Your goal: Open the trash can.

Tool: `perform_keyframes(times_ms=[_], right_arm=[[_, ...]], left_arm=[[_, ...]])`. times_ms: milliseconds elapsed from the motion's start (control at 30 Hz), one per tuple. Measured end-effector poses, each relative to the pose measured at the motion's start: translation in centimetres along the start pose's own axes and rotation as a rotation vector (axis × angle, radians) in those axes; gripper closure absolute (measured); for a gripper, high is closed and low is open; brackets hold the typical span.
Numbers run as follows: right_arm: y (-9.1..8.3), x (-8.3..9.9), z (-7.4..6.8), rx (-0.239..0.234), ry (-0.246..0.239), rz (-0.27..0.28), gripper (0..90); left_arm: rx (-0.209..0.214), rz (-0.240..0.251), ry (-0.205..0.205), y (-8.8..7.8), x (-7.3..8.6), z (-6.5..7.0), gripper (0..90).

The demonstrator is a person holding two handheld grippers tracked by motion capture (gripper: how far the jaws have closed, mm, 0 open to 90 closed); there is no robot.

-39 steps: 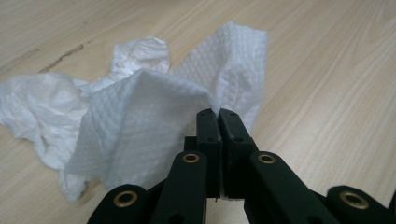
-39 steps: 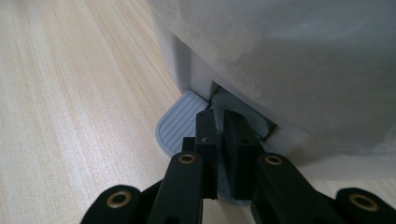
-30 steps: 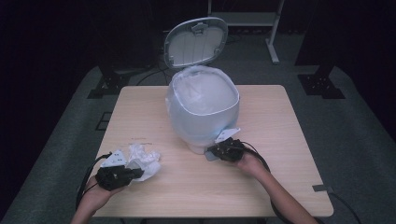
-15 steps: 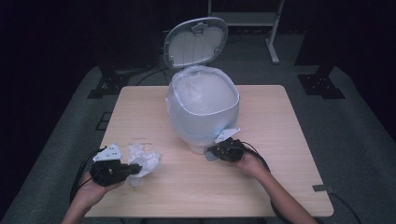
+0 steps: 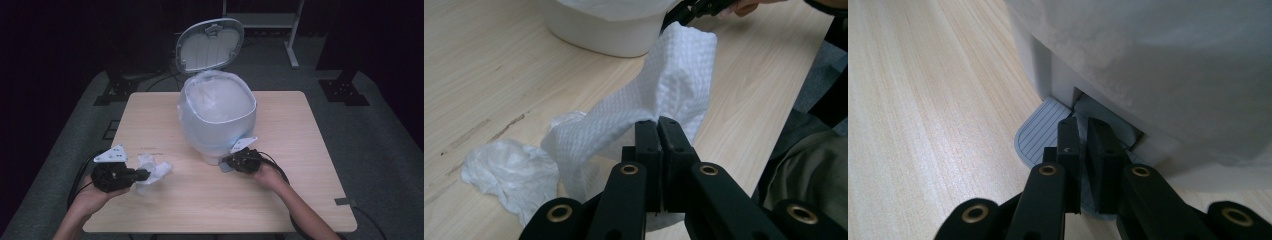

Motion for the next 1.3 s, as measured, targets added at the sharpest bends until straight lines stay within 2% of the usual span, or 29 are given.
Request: perform_keyframes(times_ms=[300,500,567,767,900,1300], right_arm=[[0.0,0.0,0.0,0.0,0.0,0.001,84.1],[0.0,0.0,0.0,0.001,0.001,0.0,84.2],[0.0,0.0,0.0,-0.001,-0.002,0.001,84.2],[0.0,0.0,0.0,-0.003,-0.001,0.0,84.2],[0.0,0.0,0.0,-0.002,-0.001,0.001,84.1],[0.0,0.0,0.0,-0.005,-0.003,0.002,84.1]], left_arm=[[0.039,-0.015,-0.002,0.1,-0.8,-0.2,88.5],[0.048,-0.024,0.025,0.0,-1.7,0.2,88.5],[0.089,-0.012,0.038,-0.2,-2.2,0.4,88.6],[0.095,-0.017,0.04,-0.6,-3.0,0.3,88.5],[0.105,0.007,0.043,-1.0,-3.6,0.4,88.5],[0.098,0.005,0.053,-1.5,-5.3,0.3,88.3]])
Point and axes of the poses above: each handheld gripper's, and its own axes: y roughly forward along the jaws, x roughly out of its underside, z roughly to its right, the point moved 3 cm from there along y, roughly forward along the jaws, and after that the axes turned 13 degrees about x, right-handed, at the moved point
